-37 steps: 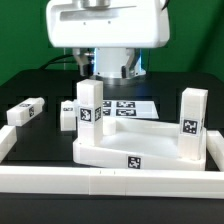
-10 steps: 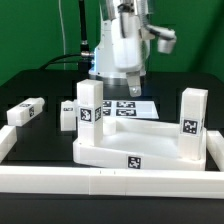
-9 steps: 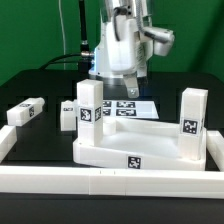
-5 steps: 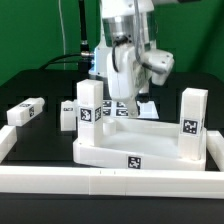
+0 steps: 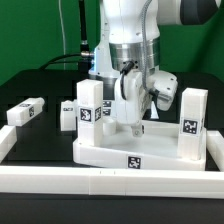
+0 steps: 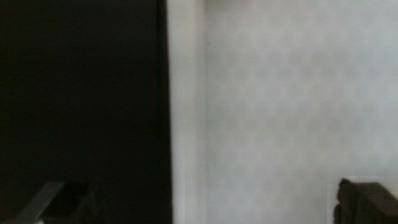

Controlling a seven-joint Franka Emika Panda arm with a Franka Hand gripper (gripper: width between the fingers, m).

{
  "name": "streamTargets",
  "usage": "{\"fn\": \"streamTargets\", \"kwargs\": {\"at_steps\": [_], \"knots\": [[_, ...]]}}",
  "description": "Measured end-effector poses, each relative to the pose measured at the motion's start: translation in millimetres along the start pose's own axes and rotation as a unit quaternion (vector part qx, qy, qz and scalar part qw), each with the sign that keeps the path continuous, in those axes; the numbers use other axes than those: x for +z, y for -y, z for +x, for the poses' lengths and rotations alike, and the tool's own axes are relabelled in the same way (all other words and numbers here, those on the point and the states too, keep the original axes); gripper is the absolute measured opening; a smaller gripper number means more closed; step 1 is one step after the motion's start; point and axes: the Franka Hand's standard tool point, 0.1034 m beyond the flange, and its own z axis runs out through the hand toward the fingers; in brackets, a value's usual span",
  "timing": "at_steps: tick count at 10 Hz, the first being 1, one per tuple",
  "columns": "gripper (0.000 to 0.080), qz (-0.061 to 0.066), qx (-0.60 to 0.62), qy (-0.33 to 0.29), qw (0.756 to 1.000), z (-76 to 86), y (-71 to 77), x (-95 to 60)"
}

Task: Assemble desk

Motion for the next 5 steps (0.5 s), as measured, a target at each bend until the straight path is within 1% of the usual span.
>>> {"fn": "streamTargets", "kwargs": {"at_steps": [1, 2, 3, 4, 5], "knots": [[0.0649, -0.001, -0.004, 0.001, 1.0, -0.5, 0.5, -0.4], [0.0534, -0.001, -0.007, 0.001, 1.0, -0.6, 0.5, -0.4], [0.0398, -0.001, -0.007, 0.001, 1.0, -0.6, 0.3, -0.2], [0.0398, -0.002, -0.008, 0.001, 1.0, -0.6, 0.2, 0.0], [0.0203, -0.002, -0.008, 0.001, 1.0, -0.5, 0.0, 0.2]]}}
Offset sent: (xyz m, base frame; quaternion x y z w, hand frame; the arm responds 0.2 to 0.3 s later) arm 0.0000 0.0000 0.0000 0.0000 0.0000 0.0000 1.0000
